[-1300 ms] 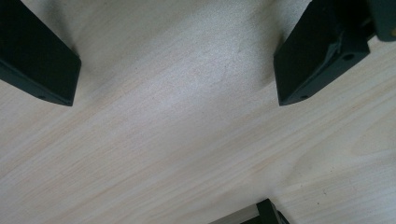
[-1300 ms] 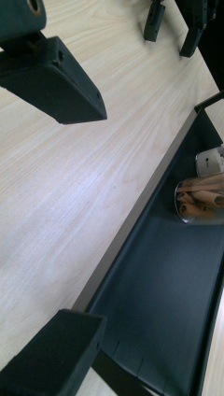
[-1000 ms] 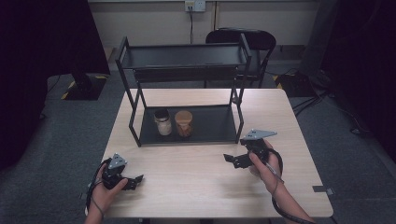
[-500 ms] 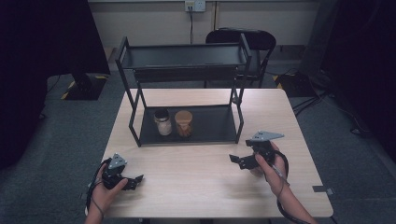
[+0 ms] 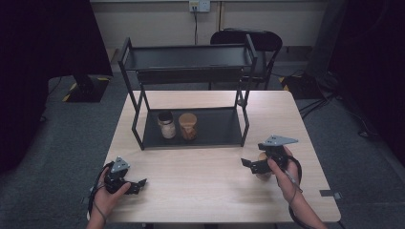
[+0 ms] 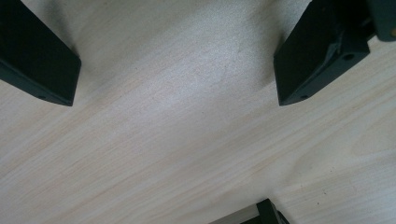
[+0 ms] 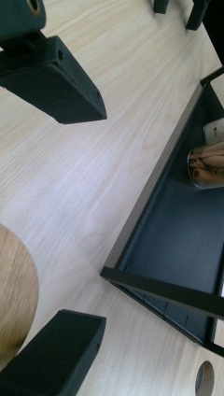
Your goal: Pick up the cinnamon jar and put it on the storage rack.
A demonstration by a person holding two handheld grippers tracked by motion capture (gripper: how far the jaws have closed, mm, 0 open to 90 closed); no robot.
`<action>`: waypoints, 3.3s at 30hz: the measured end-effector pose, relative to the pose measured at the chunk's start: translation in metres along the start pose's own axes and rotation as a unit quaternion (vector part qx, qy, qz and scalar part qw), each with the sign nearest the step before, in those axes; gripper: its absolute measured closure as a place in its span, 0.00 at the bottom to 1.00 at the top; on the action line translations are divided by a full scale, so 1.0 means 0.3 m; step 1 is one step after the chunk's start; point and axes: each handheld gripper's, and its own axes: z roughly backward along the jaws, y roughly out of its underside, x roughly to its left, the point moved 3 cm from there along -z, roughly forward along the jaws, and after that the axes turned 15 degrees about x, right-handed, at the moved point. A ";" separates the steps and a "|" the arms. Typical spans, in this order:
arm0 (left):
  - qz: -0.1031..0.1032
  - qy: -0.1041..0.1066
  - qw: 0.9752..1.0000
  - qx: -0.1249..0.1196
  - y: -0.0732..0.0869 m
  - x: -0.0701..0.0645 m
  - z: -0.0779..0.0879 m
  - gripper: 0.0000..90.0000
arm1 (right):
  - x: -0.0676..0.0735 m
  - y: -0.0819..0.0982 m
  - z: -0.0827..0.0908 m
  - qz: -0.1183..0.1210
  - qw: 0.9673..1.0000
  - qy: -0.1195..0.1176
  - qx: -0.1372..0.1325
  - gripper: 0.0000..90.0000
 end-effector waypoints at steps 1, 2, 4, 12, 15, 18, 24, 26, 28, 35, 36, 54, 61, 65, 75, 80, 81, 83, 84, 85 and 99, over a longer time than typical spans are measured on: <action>0.000 0.000 1.000 0.000 0.000 0.000 0.000 0.00 | -0.003 0.002 0.001 -0.001 1.000 0.001 0.000 0.02; 0.000 0.000 1.000 0.000 0.000 0.000 0.000 0.00 | -0.005 0.004 0.003 0.000 1.000 0.001 -0.001 0.02; 0.000 0.000 1.000 0.000 0.000 0.000 0.000 0.00 | -0.009 0.006 0.006 -0.001 1.000 0.001 -0.002 0.02; 0.000 0.000 1.000 0.000 0.000 0.000 0.000 0.00 | -0.032 0.024 0.017 -0.002 1.000 0.017 -0.002 0.02; 0.000 0.000 1.000 0.000 0.000 0.000 0.000 0.00 | -0.037 0.031 0.021 0.003 1.000 0.021 -0.002 0.02; 0.000 0.000 1.000 0.000 0.000 0.000 0.000 0.00 | -0.039 0.037 0.023 0.006 1.000 0.025 -0.002 0.02; 0.000 0.000 1.000 0.000 0.000 0.000 0.000 0.00 | -0.049 0.053 0.028 0.005 0.999 0.033 -0.002 0.02; 0.000 0.000 1.000 0.000 0.000 0.000 0.000 0.00 | -0.054 0.058 0.031 0.004 0.999 0.035 -0.003 0.02; 0.000 0.000 1.000 0.000 0.000 0.000 0.000 0.00 | -0.057 0.064 0.032 0.003 0.999 0.035 -0.003 0.02; 0.000 0.000 1.000 0.000 0.000 0.000 0.000 0.00 | -0.064 0.082 0.029 -0.006 0.999 0.033 -0.008 0.02; 0.000 0.000 1.000 0.000 0.000 0.000 0.000 0.00 | -0.064 0.084 0.028 -0.005 0.999 0.033 -0.008 0.02; 0.000 0.000 1.000 0.000 0.000 0.000 0.000 0.00 | -0.074 0.123 0.021 -0.007 0.999 0.035 -0.004 0.02; 0.000 0.000 1.000 0.000 0.000 0.000 0.000 0.00 | -0.078 0.140 0.017 -0.010 0.999 0.035 -0.003 0.02; 0.000 0.000 1.000 0.000 0.000 0.000 0.000 0.00 | -0.079 0.146 0.016 -0.011 0.999 0.035 -0.003 0.02; -0.001 0.000 1.000 0.000 0.001 0.000 0.000 0.00 | -0.078 0.160 0.005 -0.009 0.999 0.034 0.002 0.02; -0.001 0.001 1.000 0.000 0.001 0.000 0.000 0.00 | -0.080 0.166 0.006 -0.010 0.999 0.035 0.002 0.02; -0.001 0.001 1.000 0.000 0.001 0.000 0.001 0.00 | -0.081 0.168 0.006 -0.011 0.999 0.034 0.002 0.02; -0.002 0.001 1.000 0.000 0.001 0.000 0.001 0.00 | -0.083 0.173 0.006 -0.008 0.999 0.035 0.004 0.02; -0.002 0.001 1.000 0.000 0.001 0.000 0.001 0.00 | -0.083 0.174 0.006 -0.008 0.999 0.036 0.004 0.02; -0.002 0.001 1.000 0.001 0.001 0.001 0.001 0.00 | -0.084 0.175 0.006 -0.008 0.999 0.036 0.004 0.02; -0.003 0.001 1.000 0.001 0.002 0.001 0.001 0.00 | -0.081 0.189 0.000 0.007 0.999 0.040 0.008 0.02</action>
